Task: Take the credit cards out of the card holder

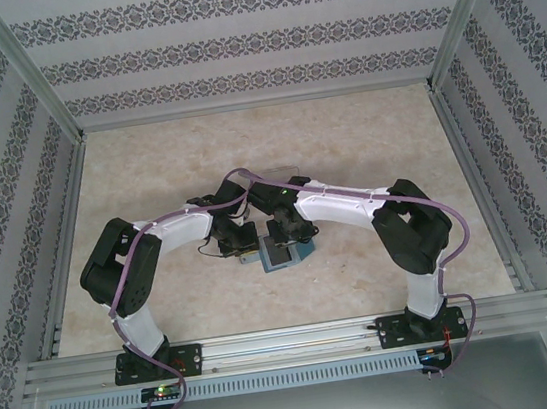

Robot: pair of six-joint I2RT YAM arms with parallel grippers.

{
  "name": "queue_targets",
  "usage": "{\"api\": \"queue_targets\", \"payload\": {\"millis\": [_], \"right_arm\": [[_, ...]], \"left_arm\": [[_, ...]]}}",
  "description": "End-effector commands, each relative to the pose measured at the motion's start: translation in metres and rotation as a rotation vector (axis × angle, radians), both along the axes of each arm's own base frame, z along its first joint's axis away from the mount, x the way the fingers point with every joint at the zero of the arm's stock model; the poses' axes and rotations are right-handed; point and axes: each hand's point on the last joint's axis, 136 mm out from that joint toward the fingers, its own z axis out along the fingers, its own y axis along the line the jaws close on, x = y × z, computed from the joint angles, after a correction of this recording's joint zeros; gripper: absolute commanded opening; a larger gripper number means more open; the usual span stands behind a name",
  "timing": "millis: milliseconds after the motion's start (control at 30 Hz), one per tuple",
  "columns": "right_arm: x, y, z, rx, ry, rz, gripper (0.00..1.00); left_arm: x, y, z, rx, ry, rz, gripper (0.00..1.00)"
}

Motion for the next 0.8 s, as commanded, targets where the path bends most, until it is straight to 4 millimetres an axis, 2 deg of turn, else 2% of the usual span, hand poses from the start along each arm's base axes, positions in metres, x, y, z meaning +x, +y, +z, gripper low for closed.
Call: {"api": "queue_targets", "payload": {"millis": [0,67,167,367,467,600,767], "right_arm": [[0.000,-0.003,0.008,-0.031,-0.023,0.024,0.22],[0.001,-0.004,0.009,-0.038,-0.027,0.027,0.16],[0.002,-0.010,0.011,-0.069,-0.038,0.029,0.12],[0.003,-0.028,0.011,-0.153,-0.046,0.035,0.11],[0.004,-0.036,0.010,-0.189,-0.045,0.036,0.12],[0.004,-0.047,0.009,-0.241,-0.046,0.036,0.21],[0.004,-0.054,0.009,-0.274,-0.048,0.038,0.26]], "left_arm": [[-0.005,-0.006,-0.006,-0.005,0.024,-0.033,0.11],[-0.005,-0.006,-0.007,-0.002,0.024,-0.033,0.11],[-0.005,-0.005,-0.008,0.004,0.028,-0.033,0.11],[-0.005,-0.005,-0.010,0.009,0.032,-0.033,0.11],[-0.004,-0.005,-0.011,0.012,0.033,-0.032,0.11],[-0.004,-0.005,-0.012,0.013,0.037,-0.031,0.11],[-0.004,-0.006,-0.013,0.013,0.041,-0.033,0.11]]}}
